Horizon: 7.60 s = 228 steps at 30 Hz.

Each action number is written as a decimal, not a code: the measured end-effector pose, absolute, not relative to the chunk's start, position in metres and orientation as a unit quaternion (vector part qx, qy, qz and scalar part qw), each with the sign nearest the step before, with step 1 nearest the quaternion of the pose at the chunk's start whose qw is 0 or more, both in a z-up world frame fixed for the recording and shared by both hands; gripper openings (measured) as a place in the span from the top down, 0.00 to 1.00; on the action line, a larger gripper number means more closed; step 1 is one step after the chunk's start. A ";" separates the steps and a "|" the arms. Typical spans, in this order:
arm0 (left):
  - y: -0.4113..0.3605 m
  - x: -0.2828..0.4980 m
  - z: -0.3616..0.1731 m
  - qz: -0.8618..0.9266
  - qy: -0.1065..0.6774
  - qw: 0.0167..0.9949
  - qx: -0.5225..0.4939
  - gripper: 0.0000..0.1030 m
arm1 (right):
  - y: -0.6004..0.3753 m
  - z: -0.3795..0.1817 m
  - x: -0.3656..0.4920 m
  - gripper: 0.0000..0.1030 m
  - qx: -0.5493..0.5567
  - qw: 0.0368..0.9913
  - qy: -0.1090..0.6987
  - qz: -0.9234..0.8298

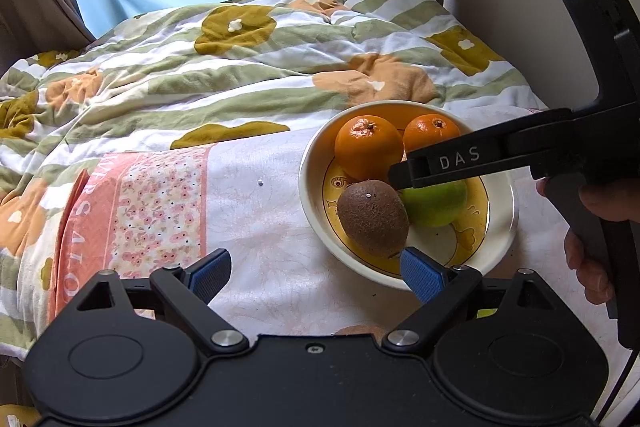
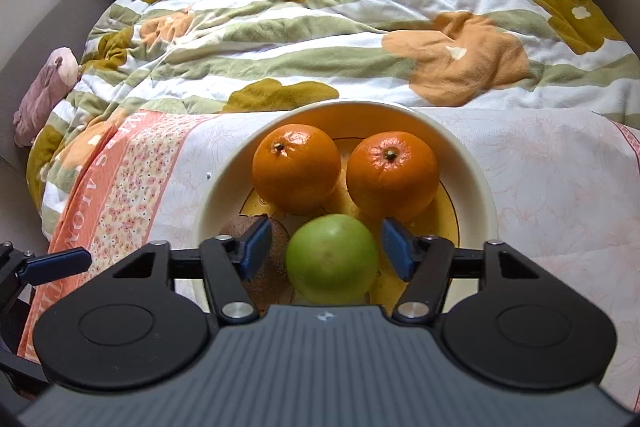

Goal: Organize fruits
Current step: 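Lift both open tools away from the bowl, then move the open left tool down around the large red tomato-like fruit, then close the left tool on the red fruit while the right tool grasps a small red tomato, then carry both red fruits into the cream bowl and open the left then right tool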

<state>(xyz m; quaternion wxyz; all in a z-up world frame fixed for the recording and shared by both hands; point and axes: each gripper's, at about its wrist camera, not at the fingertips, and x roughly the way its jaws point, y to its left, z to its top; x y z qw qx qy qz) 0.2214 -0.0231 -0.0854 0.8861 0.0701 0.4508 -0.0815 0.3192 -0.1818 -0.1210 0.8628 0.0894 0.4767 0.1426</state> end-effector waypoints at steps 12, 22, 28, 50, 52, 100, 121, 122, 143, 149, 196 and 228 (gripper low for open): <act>-0.023 0.207 -0.069 -0.079 0.432 0.896 0.062 0.08 | -0.189 -0.099 0.297 0.00 0.087 0.880 0.447 0.136; -0.009 0.182 -0.036 -0.069 0.394 0.915 0.052 0.08 | -0.191 -0.055 0.265 0.00 0.066 0.890 0.430 0.135; 0.002 0.159 -0.015 -0.063 0.369 0.926 0.042 0.08 | -0.189 -0.021 0.229 0.00 0.043 0.908 0.398 0.121; 0.021 0.061 -0.009 -0.090 0.341 0.935 0.045 0.09 | -0.191 -0.008 0.084 0.00 0.039 0.930 0.363 0.032; 0.021 0.056 -0.019 -0.098 0.347 0.932 0.039 0.09 | -0.193 -0.019 0.078 0.00 0.042 0.927 0.371 0.023; -0.003 0.070 -0.150 -0.025 0.476 0.879 -0.022 0.62 | -0.194 -0.154 0.097 0.20 0.006 0.891 0.452 0.035; -0.005 0.066 -0.146 -0.029 0.469 0.883 -0.015 0.62 | -0.192 -0.161 0.115 0.55 0.010 0.890 0.454 0.040; -0.005 0.066 -0.146 -0.029 0.468 0.883 -0.015 0.62 | -0.192 -0.160 0.115 0.55 0.011 0.890 0.454 0.040; 0.002 0.051 -0.069 -0.058 0.401 0.914 -0.015 0.62 | -0.191 -0.084 0.087 0.55 0.036 0.911 0.408 0.050; -0.003 0.062 -0.037 -0.085 0.368 0.926 -0.009 0.62 | -0.194 -0.051 0.087 0.55 0.044 0.920 0.386 0.054; -0.129 0.231 -0.128 -0.114 0.461 0.876 0.090 0.54 | -0.268 -0.099 0.300 0.55 0.047 0.880 0.459 0.111; -0.088 0.200 -0.090 -0.065 0.439 0.893 0.069 0.08 | -0.230 -0.128 0.304 0.38 -0.071 0.857 0.451 0.239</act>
